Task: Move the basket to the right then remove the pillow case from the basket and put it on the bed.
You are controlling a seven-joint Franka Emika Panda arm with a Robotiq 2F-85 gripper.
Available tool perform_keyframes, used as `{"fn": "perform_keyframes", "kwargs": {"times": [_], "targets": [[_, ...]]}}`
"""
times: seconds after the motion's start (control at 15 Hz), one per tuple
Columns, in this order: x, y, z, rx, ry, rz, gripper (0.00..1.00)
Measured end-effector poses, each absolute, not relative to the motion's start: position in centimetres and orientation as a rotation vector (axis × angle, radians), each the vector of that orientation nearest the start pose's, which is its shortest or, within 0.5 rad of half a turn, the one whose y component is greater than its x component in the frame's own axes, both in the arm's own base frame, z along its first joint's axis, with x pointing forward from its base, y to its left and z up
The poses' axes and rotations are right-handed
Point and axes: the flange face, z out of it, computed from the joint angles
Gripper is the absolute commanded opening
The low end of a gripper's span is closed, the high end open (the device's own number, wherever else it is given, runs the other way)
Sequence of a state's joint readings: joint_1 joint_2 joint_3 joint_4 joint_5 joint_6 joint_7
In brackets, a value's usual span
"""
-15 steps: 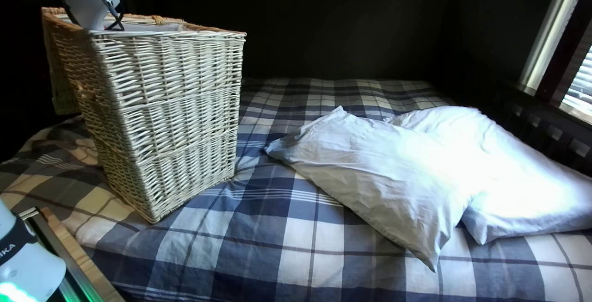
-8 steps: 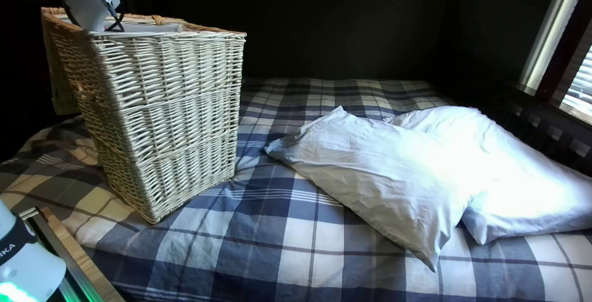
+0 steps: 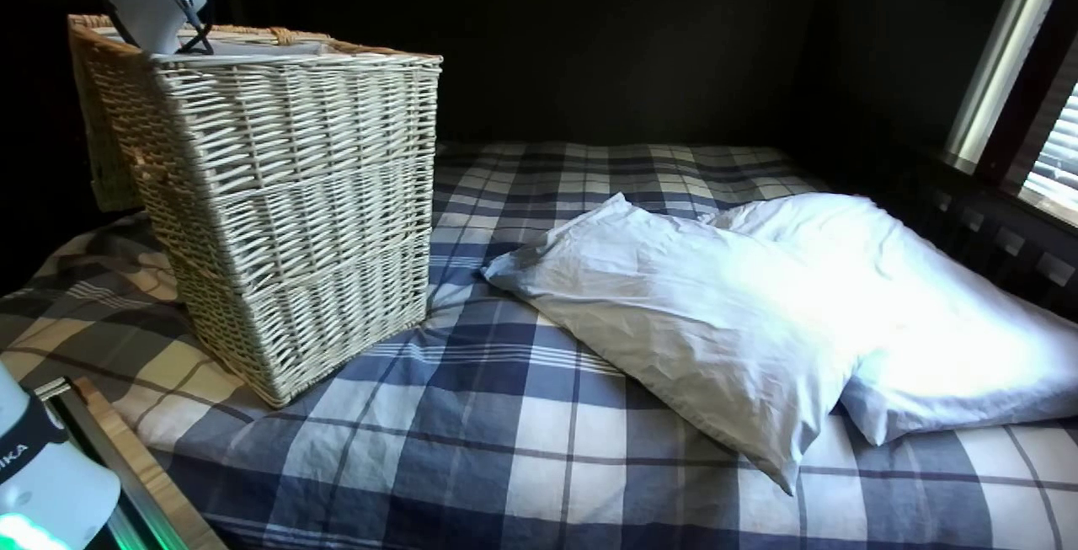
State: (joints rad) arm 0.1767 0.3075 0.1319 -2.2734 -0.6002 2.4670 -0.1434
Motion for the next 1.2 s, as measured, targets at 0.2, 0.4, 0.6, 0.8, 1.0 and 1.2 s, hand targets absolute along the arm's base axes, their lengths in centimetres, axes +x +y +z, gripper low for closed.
{"fn": "perform_keyframes", "kwargs": {"times": [0.2,0.4,0.6,0.8,1.0,1.2], "targets": [[48.6,17.2,24.1,-3.091,-1.598,0.162,0.01],[47.6,17.2,29.3,-3.142,-1.667,0.229,0.01],[46.8,16.7,34.1,-3.183,-1.733,0.294,0.01],[46.5,15.9,37.9,-3.21,-1.791,0.362,0.01],[46.3,15.3,41.3,-3.24,-1.83,0.396,0.01],[46.1,15.2,44.5,-3.249,-1.868,0.33,0.01]]}}
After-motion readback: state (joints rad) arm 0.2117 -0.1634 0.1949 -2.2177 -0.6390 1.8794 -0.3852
